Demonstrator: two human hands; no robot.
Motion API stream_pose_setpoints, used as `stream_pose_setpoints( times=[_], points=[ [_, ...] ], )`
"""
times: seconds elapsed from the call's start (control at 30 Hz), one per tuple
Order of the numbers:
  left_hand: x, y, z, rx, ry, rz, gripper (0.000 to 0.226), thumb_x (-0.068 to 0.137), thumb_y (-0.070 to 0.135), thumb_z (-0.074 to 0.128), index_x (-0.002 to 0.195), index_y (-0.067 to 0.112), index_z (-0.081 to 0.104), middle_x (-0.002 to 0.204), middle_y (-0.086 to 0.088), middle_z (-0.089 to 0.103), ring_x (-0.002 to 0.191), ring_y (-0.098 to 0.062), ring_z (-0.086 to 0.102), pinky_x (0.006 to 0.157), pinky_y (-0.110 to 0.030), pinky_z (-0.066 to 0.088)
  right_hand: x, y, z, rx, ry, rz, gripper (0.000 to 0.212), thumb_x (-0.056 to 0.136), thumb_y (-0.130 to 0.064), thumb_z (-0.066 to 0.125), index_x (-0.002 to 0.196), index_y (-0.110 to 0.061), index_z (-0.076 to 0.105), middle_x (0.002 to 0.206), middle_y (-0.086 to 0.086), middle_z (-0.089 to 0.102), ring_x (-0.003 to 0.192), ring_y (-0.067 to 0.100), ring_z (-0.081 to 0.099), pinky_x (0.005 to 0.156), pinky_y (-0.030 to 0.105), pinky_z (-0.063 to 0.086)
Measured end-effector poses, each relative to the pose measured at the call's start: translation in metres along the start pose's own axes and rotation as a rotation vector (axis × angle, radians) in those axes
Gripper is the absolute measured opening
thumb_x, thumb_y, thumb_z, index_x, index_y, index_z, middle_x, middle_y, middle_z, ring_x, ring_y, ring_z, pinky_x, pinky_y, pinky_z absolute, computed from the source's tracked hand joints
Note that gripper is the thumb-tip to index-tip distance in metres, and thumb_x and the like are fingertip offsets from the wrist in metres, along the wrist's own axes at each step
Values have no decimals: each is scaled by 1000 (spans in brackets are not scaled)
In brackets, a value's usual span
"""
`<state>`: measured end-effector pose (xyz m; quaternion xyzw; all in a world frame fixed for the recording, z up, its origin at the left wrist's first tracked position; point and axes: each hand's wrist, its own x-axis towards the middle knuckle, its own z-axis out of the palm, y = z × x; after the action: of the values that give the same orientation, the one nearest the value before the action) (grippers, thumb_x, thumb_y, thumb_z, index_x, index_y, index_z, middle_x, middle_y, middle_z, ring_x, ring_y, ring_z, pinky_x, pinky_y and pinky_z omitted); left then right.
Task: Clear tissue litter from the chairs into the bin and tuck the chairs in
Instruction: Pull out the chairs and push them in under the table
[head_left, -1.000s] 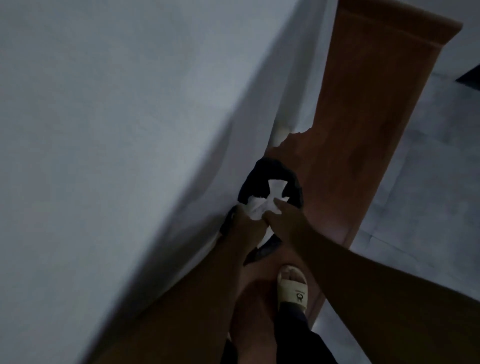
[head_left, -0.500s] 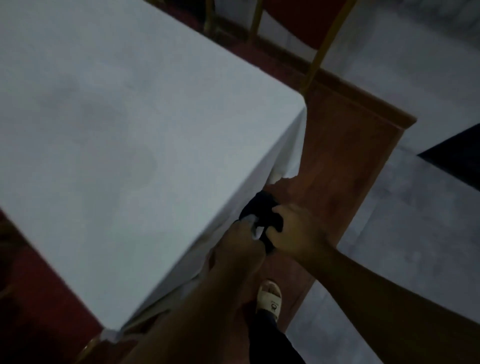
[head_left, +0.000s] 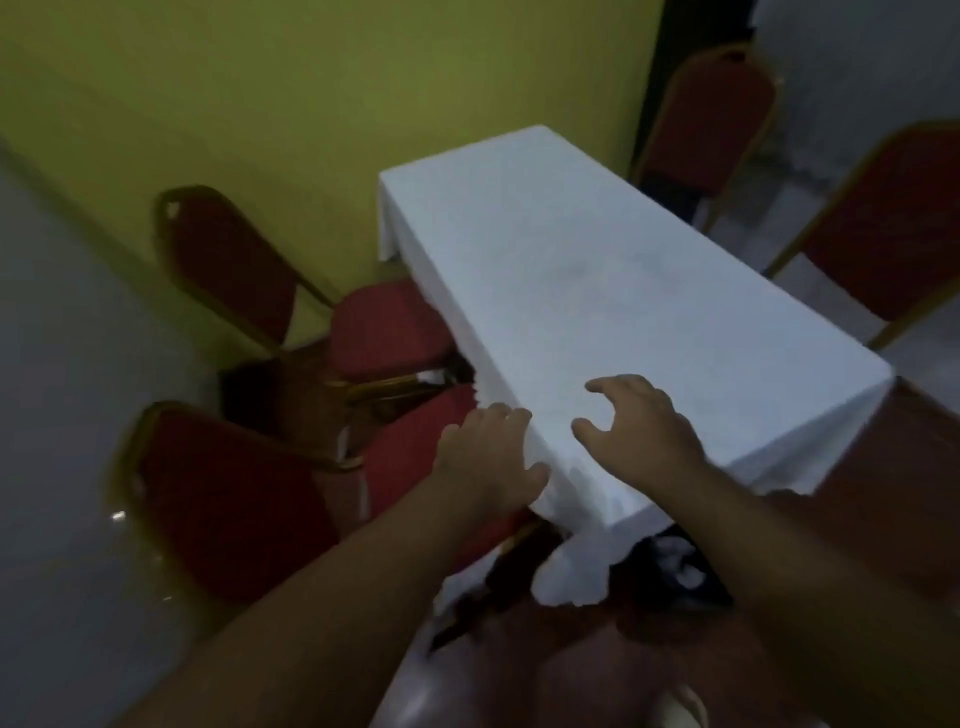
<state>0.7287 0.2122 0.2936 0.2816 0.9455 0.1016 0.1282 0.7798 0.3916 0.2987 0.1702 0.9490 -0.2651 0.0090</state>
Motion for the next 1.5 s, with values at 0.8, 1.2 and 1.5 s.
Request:
stream_pose_setpoints(
  times=[0.8,1.2,1.5],
  points=[
    [-27,-407,-158,141,61,-216,78,88,67,45,152,29,25,163,-3,21,150,-27,15,118,-62,15,109,-353,178,-119,-127,-191,71,80,-69,47,143,-38,38,153,-5,34,137,23,34,106,51,37],
    [146,-556,-180,192,7,142,79,86,66,45,152,30,23,161,-4,23,148,-29,20,115,-62,20,212,-443,234,-98,-77,81,78,75,-71,40,145,-36,34,151,-4,38,137,24,33,104,50,39],
    [161,-639,-216,209,84,230,76,85,66,50,150,32,30,158,0,32,145,-24,27,115,-56,26,223,-497,238,-76,22,125,69,79,-67,50,141,-39,37,142,-10,42,128,17,38,94,43,46]
  ],
)
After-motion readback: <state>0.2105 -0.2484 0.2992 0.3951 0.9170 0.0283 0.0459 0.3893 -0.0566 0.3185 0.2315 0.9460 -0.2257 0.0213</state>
